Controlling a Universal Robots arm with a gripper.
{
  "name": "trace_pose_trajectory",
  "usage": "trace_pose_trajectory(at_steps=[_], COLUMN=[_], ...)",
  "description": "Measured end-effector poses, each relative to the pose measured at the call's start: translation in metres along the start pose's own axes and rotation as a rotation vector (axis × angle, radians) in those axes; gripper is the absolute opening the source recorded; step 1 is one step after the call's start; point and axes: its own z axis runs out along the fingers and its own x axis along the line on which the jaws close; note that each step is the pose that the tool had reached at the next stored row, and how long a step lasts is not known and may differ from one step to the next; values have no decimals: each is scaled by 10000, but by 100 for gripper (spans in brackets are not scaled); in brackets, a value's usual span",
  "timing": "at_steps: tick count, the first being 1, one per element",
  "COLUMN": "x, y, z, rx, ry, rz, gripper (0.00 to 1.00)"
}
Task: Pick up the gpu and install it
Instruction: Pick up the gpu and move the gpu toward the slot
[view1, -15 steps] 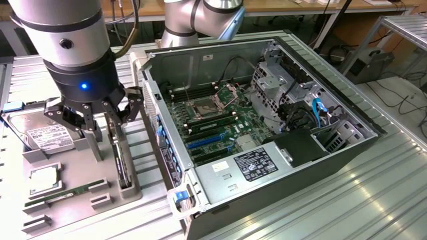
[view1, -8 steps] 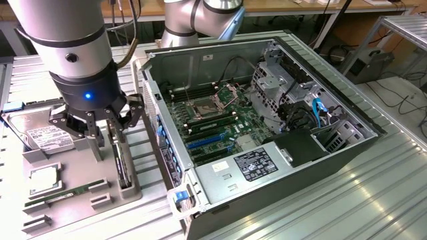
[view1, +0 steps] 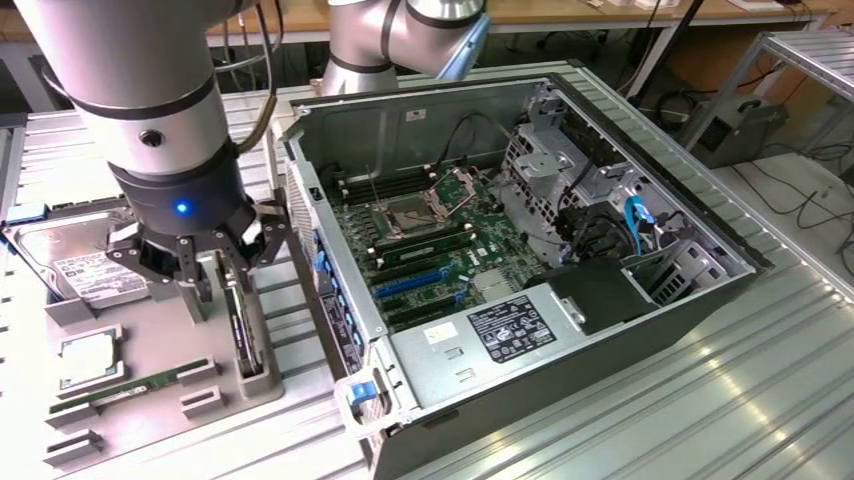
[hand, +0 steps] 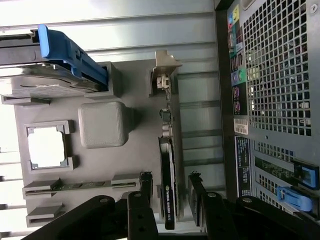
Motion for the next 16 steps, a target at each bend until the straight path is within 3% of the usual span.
trace_pose_trajectory(at_steps=[16], x=[10], y=[-5], z=[332], rx=[-4], ry=[0], rz=[19], gripper=[42])
